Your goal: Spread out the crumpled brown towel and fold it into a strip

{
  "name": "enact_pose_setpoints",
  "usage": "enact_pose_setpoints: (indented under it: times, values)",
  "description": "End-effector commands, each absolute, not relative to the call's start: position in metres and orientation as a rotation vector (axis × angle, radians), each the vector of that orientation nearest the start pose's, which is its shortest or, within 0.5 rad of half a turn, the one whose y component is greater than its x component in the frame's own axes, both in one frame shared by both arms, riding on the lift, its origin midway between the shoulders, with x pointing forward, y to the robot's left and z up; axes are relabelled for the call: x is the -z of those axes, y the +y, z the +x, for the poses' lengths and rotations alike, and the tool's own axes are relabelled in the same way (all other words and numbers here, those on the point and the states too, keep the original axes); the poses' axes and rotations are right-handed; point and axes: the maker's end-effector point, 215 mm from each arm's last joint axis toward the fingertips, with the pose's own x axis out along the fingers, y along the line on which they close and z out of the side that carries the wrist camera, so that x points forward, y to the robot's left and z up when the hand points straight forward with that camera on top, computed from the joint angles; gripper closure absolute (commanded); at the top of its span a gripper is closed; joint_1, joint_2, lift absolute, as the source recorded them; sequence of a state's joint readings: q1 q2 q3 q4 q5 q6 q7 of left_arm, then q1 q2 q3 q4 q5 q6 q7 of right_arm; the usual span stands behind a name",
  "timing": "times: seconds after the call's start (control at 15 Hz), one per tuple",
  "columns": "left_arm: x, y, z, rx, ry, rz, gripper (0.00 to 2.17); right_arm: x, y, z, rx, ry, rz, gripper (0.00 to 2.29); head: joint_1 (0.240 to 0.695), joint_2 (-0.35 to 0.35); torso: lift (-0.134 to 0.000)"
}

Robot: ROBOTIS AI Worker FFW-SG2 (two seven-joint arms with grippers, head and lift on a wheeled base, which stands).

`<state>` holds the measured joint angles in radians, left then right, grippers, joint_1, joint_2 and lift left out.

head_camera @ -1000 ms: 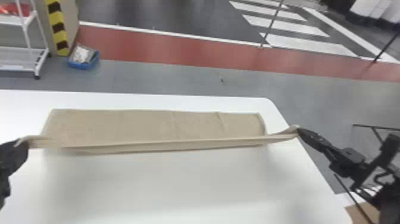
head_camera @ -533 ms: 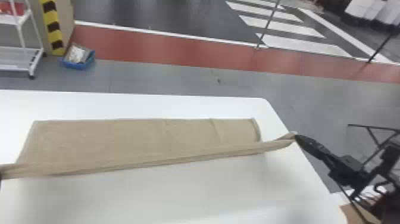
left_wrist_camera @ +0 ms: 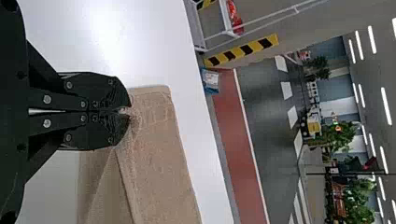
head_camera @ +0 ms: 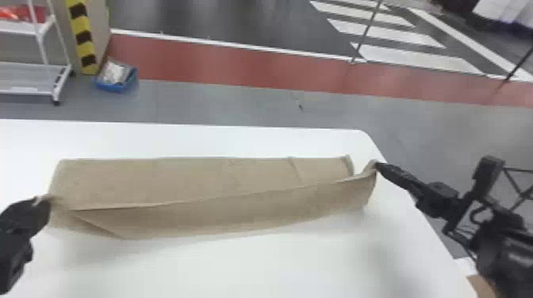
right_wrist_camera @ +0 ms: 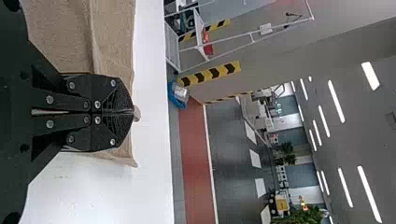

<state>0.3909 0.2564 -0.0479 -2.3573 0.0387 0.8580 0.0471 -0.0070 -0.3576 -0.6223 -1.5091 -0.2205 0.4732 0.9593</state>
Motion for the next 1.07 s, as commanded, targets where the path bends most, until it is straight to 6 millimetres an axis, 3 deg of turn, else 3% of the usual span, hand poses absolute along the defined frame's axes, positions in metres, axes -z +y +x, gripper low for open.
enact_pose_setpoints:
  times: [0.0,0.27,0.47,0.67,1.0]
  values:
    - [0.375,0.247,0.451,0.059,0.487,0.228,1.35,0.348,-0.495,0.508,-0.297,0.260,0.197,1.50,0.695,-0.279,-0.124]
    - [0.383,0.270,0.421,0.041,0.526,0.228,1.35,0.338,-0.536,0.449,-0.221,0.225,0.226,1.50,0.695,-0.292,-0.124]
    - [0.392,0.273,0.401,0.051,0.550,0.227,1.35,0.350,-0.542,0.407,-0.197,0.220,0.221,1.50,0.695,-0.331,-0.124]
    - [0.396,0.268,0.396,0.069,0.558,0.223,1.36,0.368,-0.536,0.399,-0.187,0.231,0.229,1.50,0.695,-0.350,-0.124]
    - [0.398,0.266,0.391,0.080,0.563,0.221,1.36,0.368,-0.534,0.397,-0.182,0.229,0.239,1.46,0.695,-0.350,-0.124]
